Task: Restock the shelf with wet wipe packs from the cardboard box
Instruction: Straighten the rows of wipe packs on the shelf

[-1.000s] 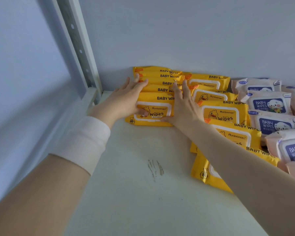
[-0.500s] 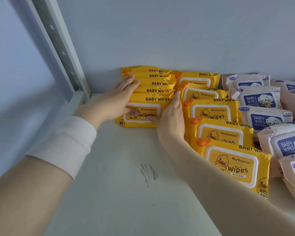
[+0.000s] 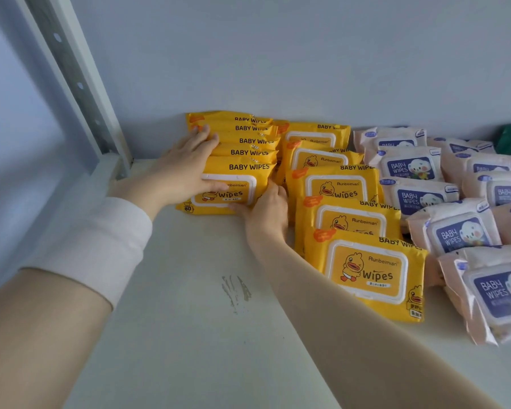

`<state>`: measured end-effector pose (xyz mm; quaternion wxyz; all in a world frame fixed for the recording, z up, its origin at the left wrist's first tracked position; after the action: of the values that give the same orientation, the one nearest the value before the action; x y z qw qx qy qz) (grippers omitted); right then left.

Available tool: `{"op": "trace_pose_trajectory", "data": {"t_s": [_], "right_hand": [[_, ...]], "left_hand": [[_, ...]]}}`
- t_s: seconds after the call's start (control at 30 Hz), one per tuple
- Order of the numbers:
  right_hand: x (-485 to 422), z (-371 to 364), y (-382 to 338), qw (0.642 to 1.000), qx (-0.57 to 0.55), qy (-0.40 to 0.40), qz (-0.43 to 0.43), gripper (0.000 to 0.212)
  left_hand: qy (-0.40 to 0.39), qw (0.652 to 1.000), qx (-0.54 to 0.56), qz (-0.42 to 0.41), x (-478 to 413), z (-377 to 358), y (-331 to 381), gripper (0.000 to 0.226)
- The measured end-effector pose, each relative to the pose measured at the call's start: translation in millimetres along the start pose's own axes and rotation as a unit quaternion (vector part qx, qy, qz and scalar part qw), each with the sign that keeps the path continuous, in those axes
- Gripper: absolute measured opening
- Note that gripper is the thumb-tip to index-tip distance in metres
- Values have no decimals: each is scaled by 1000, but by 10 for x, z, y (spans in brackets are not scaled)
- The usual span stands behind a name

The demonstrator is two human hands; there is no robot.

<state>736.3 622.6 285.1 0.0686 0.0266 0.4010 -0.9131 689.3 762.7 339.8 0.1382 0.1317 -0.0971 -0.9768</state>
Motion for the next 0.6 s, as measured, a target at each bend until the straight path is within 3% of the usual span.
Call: {"op": "trace_pose_trajectory", "data": {"t_s": [0.23, 0.4, 0.47, 0.6], "right_hand": [[-24, -23, -21, 997, 73, -20, 31, 88], [13, 366, -340, 966, 184, -149, 107, 80], [83, 744, -427, 960, 177, -151, 157, 67], [236, 1607, -156, 958, 159, -135, 195, 75]], "left_hand": [[16, 1000, -16, 0, 9, -46, -15, 97], [-87, 995, -22, 45, -29, 23, 56, 103], [-111, 992, -21, 50, -65, 81, 240, 107], [-15, 990, 117, -75, -108, 259, 1009, 80]]}}
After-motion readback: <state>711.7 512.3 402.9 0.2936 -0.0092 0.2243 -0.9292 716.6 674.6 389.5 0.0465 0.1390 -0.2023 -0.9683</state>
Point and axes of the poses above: each hand's wrist, its own x-axis away from the middle knuckle, its own z-axis out of the back of the hand, y = z × x, the point moved 4 cm from there along -x, towards the middle knuckle, and after that the axes turned 12 degrees about y, right-handed, at the moved point
